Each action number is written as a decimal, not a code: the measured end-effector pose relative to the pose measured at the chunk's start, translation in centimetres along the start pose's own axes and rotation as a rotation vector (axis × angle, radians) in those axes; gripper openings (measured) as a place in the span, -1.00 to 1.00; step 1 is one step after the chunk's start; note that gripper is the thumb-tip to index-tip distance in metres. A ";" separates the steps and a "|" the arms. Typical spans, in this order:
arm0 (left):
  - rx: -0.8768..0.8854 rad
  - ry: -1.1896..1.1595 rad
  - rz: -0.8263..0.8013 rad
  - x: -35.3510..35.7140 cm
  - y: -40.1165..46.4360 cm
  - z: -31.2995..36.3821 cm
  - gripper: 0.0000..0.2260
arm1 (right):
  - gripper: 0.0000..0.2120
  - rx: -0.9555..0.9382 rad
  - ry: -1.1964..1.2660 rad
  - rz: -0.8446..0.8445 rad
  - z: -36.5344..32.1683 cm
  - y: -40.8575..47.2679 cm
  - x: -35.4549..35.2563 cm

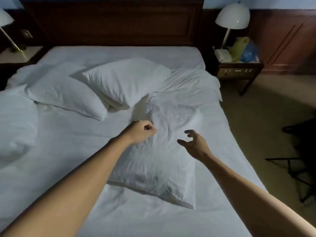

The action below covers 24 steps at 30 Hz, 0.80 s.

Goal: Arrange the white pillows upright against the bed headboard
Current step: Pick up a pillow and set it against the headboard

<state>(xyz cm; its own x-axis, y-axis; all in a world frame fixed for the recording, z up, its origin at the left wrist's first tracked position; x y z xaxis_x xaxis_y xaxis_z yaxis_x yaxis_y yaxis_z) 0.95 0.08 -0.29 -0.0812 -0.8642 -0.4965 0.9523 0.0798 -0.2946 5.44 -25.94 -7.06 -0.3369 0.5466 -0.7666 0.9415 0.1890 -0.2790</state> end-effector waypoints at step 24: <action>-0.333 0.070 0.095 8.9 24.2 -23.9 0.10 | -0.05 0.240 -0.137 0.073 9.4 18.0 15.6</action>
<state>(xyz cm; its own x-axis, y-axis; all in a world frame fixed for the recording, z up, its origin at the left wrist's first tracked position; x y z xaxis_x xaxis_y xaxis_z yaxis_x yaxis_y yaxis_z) 16.21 6.17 -31.35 -0.0274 -0.8098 -0.5860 0.8095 0.3259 -0.4883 17.04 -21.70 -29.46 -0.2812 0.4331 -0.8564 0.9403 -0.0541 -0.3361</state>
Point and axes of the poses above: each hand's wrist, its own y-axis towards the middle knuckle, its own x-axis out of the palm, z = x × y, the point moved 1 cm from there along y, towards the middle knuckle, and after that the axes turned 13 degrees about -y, right-handed, at the moved point
